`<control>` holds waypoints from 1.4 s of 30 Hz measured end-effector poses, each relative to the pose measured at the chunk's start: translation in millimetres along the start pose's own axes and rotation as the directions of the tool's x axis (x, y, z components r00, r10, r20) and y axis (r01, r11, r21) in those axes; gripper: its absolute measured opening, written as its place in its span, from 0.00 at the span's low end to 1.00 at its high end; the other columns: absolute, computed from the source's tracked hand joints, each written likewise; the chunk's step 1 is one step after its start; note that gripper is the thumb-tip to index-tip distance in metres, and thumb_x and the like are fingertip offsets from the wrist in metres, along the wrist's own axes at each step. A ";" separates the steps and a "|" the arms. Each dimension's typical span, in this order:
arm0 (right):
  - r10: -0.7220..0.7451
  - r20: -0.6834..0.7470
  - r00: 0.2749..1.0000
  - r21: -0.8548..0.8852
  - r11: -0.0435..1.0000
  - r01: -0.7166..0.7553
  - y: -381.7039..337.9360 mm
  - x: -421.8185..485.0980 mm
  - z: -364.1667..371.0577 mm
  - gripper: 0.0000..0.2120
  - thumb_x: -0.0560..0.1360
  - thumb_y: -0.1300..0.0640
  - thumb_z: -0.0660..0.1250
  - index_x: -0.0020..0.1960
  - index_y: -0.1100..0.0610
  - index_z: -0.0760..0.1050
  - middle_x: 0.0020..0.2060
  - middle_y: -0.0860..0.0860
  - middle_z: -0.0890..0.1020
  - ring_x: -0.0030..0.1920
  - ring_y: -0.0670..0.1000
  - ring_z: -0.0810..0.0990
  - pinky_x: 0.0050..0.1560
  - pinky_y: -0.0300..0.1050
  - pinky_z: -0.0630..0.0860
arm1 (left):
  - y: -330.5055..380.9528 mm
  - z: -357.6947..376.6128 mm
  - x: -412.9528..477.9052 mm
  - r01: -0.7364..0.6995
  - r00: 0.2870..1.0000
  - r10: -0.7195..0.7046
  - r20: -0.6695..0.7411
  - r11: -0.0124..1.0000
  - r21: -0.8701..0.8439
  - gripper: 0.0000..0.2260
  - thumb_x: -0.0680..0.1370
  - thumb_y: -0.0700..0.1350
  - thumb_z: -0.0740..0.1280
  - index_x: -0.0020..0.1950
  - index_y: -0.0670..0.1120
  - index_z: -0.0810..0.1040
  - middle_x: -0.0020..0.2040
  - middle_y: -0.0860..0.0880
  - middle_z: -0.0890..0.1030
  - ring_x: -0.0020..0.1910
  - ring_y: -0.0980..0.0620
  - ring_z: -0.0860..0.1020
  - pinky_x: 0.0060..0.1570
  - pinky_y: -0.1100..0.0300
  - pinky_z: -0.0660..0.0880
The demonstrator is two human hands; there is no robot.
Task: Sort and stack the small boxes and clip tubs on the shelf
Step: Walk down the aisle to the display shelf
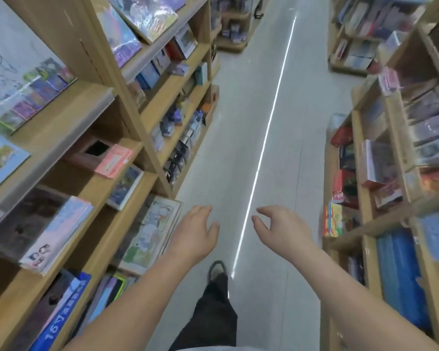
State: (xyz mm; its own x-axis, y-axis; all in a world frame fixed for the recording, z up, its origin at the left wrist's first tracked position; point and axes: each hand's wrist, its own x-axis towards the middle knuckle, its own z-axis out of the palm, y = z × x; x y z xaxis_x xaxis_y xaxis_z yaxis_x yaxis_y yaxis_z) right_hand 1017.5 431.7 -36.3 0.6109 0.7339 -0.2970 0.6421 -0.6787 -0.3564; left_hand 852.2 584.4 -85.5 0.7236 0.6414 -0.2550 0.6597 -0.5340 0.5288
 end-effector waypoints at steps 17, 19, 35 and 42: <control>0.058 -0.069 0.996 0.058 0.997 -0.054 119.2 575.7 -257.5 0.23 0.82 0.39 0.58 0.73 0.47 0.73 0.69 0.43 0.77 0.69 0.49 0.75 0.64 0.49 0.74 | 190.9 -98.8 629.1 -0.077 0.993 0.077 0.090 0.997 0.005 0.27 0.85 0.58 0.57 0.81 0.46 0.62 0.78 0.49 0.67 0.76 0.50 0.66 0.74 0.57 0.62; 0.022 -0.054 0.998 0.052 0.998 -0.019 128.1 645.8 -288.8 0.22 0.82 0.40 0.58 0.73 0.47 0.72 0.69 0.43 0.76 0.70 0.48 0.74 0.64 0.47 0.72 | 205.8 -107.6 693.8 -0.042 0.997 0.043 0.063 0.999 -0.015 0.27 0.84 0.57 0.59 0.81 0.46 0.64 0.78 0.49 0.68 0.76 0.52 0.67 0.73 0.60 0.62; -0.107 0.014 0.994 -0.074 0.991 0.108 119.0 1232.8 -504.0 0.21 0.82 0.40 0.58 0.70 0.46 0.75 0.65 0.42 0.79 0.66 0.48 0.77 0.59 0.45 0.74 | 288.1 -235.8 1260.8 0.063 0.993 -0.077 -0.088 0.986 -0.154 0.24 0.83 0.56 0.62 0.77 0.47 0.70 0.71 0.48 0.74 0.70 0.50 0.73 0.70 0.56 0.69; -0.077 -0.050 0.996 -0.042 0.996 0.075 132.6 1444.5 -613.1 0.19 0.81 0.40 0.58 0.67 0.45 0.77 0.62 0.41 0.81 0.63 0.46 0.78 0.55 0.43 0.74 | 362.3 -301.1 1492.8 0.005 0.998 -0.017 -0.055 0.976 -0.219 0.22 0.83 0.53 0.64 0.74 0.46 0.73 0.67 0.50 0.77 0.65 0.53 0.76 0.66 0.60 0.70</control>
State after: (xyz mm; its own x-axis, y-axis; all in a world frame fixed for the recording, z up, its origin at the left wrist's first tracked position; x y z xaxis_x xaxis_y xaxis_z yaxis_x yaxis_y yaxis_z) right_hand 2269.2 1385.2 30.6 0.5817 0.7820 -0.2240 0.7050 -0.6220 -0.3407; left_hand 2110.3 1514.2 -30.9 0.6997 0.6800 -0.2191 0.6026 -0.3970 0.6923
